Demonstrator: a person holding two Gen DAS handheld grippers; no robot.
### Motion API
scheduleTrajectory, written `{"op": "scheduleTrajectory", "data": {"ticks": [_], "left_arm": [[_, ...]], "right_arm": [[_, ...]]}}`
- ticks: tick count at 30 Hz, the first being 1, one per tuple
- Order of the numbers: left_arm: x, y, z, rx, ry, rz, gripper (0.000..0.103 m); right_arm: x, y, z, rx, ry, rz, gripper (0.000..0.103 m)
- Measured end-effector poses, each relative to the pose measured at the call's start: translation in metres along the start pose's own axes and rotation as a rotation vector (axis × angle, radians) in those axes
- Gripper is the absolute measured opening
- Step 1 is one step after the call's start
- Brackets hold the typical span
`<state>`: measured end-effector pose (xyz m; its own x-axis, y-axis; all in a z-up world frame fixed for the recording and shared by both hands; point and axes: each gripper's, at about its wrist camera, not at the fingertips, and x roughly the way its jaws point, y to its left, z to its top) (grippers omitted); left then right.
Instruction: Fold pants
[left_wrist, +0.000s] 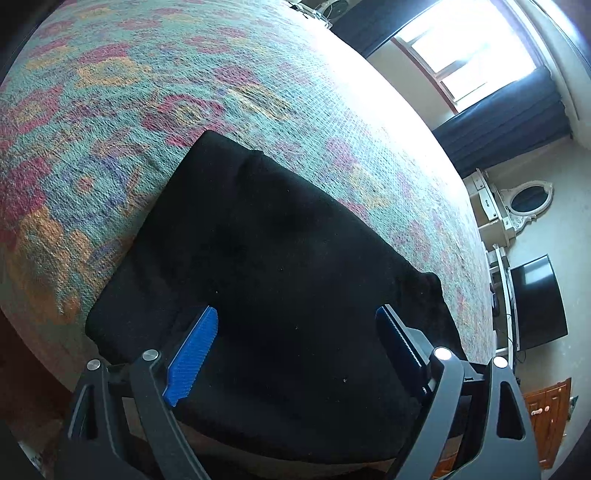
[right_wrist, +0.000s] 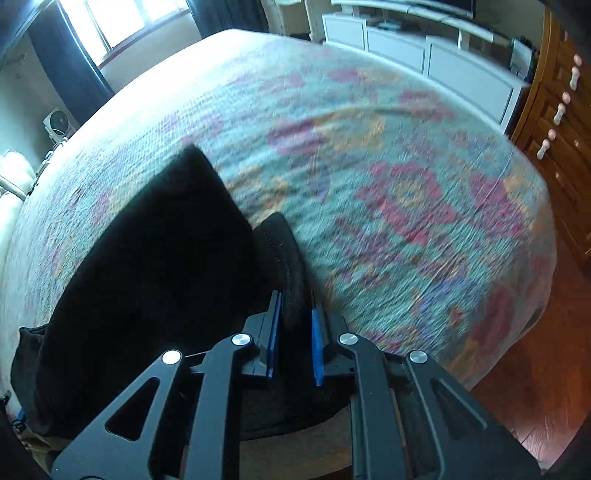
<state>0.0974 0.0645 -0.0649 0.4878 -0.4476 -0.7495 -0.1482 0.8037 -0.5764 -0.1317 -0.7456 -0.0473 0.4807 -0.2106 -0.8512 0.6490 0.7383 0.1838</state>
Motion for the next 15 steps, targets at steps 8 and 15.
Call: {"op": "scheduleTrajectory", "data": {"ticks": [8,15], "left_arm": [[-0.001,-0.001,-0.003,0.028,0.009,0.013,0.087],[0.0,-0.009,-0.006,0.035,0.016,0.019,0.09]], "right_arm": [[-0.001,-0.042,-0.005,0.264,-0.059,0.028,0.039],[0.018,-0.032,-0.016,0.556,-0.014,0.46,0.05]]}}
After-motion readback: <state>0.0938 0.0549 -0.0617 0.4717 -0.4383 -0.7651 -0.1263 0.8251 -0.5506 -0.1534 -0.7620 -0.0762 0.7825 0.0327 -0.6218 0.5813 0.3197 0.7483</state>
